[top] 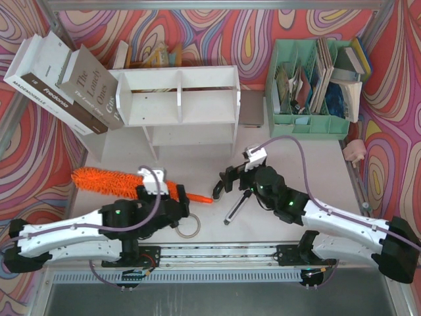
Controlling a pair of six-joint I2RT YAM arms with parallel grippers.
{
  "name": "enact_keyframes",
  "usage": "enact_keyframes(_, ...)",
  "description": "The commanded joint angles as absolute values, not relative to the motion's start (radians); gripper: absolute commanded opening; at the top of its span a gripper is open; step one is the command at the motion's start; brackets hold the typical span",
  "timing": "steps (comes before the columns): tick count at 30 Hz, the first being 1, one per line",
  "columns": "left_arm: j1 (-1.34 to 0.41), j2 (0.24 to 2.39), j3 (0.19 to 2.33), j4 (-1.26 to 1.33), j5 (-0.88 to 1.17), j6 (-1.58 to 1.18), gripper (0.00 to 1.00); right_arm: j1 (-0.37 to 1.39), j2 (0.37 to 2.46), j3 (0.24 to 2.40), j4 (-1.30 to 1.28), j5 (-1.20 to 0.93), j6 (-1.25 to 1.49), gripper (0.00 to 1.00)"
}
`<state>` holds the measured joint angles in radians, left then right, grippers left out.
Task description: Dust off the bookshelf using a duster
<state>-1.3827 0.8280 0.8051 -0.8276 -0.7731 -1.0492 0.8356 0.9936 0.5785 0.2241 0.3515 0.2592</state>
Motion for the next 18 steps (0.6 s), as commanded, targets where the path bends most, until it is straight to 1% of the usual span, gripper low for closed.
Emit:
enact_keyframes(1,-1.389,0.73,0.824,-1.11,-0.993,-1.223,0.98,0.904,1.036,0.553,0.349,0.234,0.08,0.99)
enact_keyframes(3,-1.388,0.698,0.848,-1.208,-1.048,-1.291,0.98,0.934,1.028,0.492,0.46,0.131,0.012,0.99)
enact_keyframes(4,-1.389,0.692,0.857,-1.248,-1.066,-1.334,0.98,0.942,1.029,0.487,0.472,0.106,0.002,0.99)
enact_keyframes(9,-1.389,0.694,0.881,-1.335,-1.128,-1.387,0.98,0.96,1.137,0.639,0.306,0.091,0.027,0.99)
enact_keyframes(18,-1.387,0.711,0.901,-1.257,-1.202,-1.339,0.98,1.035,1.364,0.794,0.277,0.08,-0.039,0.99)
